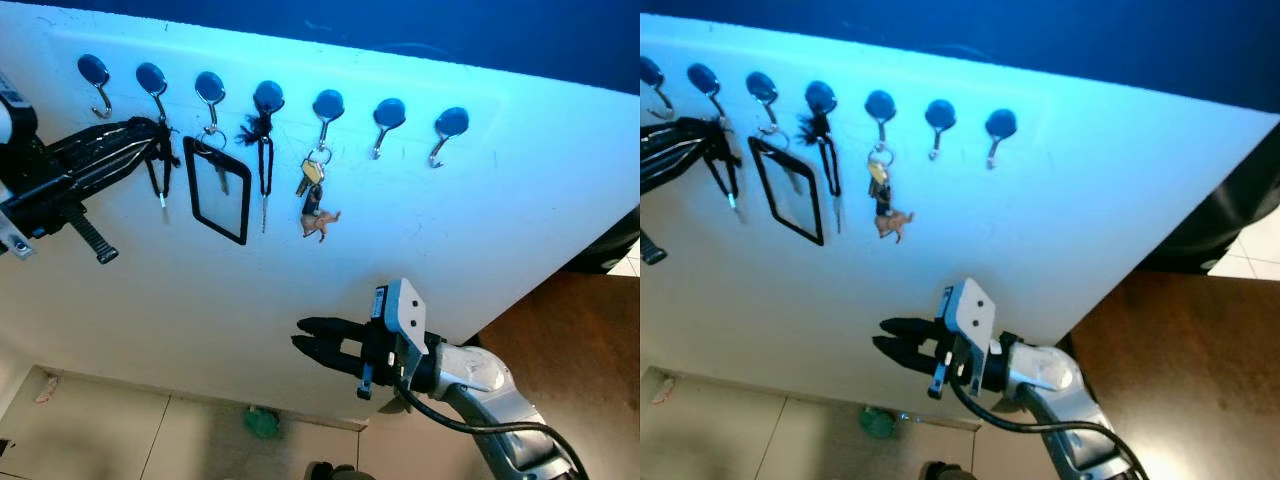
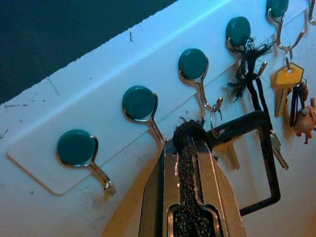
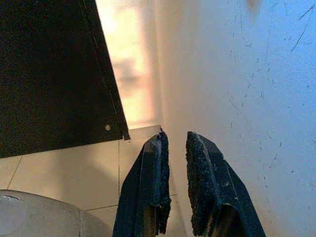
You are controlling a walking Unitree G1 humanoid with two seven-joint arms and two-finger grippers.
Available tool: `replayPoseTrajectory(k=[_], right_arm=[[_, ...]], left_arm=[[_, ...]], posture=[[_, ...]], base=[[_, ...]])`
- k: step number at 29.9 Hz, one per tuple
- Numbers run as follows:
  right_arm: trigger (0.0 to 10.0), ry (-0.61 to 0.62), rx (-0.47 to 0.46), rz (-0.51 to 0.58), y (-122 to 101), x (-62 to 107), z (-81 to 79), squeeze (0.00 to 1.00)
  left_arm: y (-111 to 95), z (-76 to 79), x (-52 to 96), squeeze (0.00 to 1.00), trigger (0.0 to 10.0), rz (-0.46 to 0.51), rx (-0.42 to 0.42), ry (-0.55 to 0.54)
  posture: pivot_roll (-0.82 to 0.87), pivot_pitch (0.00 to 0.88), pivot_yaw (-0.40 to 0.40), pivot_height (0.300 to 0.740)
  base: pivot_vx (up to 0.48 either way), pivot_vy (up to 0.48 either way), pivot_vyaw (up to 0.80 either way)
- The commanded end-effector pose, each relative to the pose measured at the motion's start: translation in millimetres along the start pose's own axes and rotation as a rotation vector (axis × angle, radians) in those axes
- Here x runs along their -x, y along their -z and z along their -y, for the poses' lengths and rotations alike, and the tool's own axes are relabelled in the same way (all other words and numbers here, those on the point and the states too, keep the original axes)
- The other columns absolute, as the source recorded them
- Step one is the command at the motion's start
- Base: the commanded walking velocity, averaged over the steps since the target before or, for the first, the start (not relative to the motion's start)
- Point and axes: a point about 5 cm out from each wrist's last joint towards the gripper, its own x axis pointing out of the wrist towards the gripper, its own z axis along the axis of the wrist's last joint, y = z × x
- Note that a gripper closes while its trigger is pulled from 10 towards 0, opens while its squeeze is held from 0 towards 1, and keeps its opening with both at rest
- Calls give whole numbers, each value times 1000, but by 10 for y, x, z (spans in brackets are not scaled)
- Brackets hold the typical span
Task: Hang keys on a hook
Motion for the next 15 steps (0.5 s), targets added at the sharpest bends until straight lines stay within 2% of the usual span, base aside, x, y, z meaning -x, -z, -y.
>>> replayPoseTrajectory(k=[1,15], right_arm=[[10000,9,-5,-6,25,25,4,0],[10000,7,-4,-11,35,34,-3,0]], left_arm=[[-15,-69,8,0,0,0,-28,-45],[20,-223,40,0,0,-12,-66,-133]], posture=[[83,55,22,740],[81,52,19,740]], base=[[0,0,0],[0,0,0]])
